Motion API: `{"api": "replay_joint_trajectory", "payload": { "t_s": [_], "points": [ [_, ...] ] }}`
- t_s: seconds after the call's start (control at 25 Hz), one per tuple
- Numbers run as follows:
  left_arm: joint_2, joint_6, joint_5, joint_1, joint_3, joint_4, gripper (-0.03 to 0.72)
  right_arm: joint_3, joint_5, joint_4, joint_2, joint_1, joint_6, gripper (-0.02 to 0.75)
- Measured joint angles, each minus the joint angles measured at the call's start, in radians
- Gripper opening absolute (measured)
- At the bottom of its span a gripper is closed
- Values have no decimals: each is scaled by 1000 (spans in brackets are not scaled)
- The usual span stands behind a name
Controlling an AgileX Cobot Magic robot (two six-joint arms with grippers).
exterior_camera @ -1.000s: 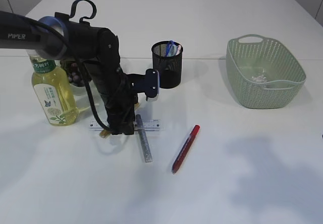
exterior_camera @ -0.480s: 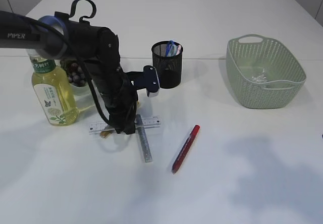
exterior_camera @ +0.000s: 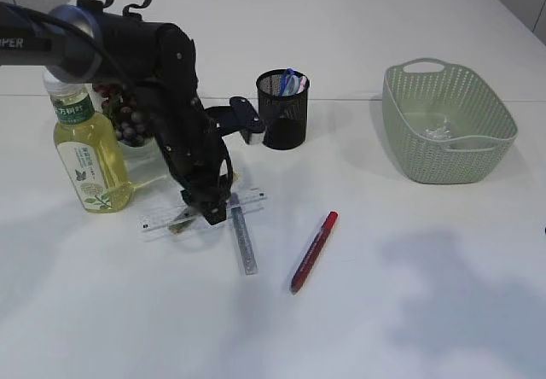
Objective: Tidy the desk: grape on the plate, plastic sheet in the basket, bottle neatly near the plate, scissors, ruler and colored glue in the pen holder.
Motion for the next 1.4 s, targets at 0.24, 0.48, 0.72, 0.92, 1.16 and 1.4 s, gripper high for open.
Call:
{"api": "replay_joint_trajectory", "payload": {
  "t_s": [0.24,0.48,0.72,0.92,1.16,1.4],
  "points": [
    [0,-283,73,0,-64,-48,279,0,0,0,0,0,0,489],
    [0,-502,122,0,-154,-194,279,0,0,0,0,0,0,490],
    [0,-625,120,0,-215,-303,279,0,0,0,0,0,0,489],
    [0,-634,36,0,-231,-310,279,0,0,0,0,0,0,489],
    [0,-635,-83,0,-231,-274,279,0,0,0,0,0,0,490],
    [-31,-635,-246,0,-231,-191,278,0,0,0,0,0,-1,489]
  ]
}}
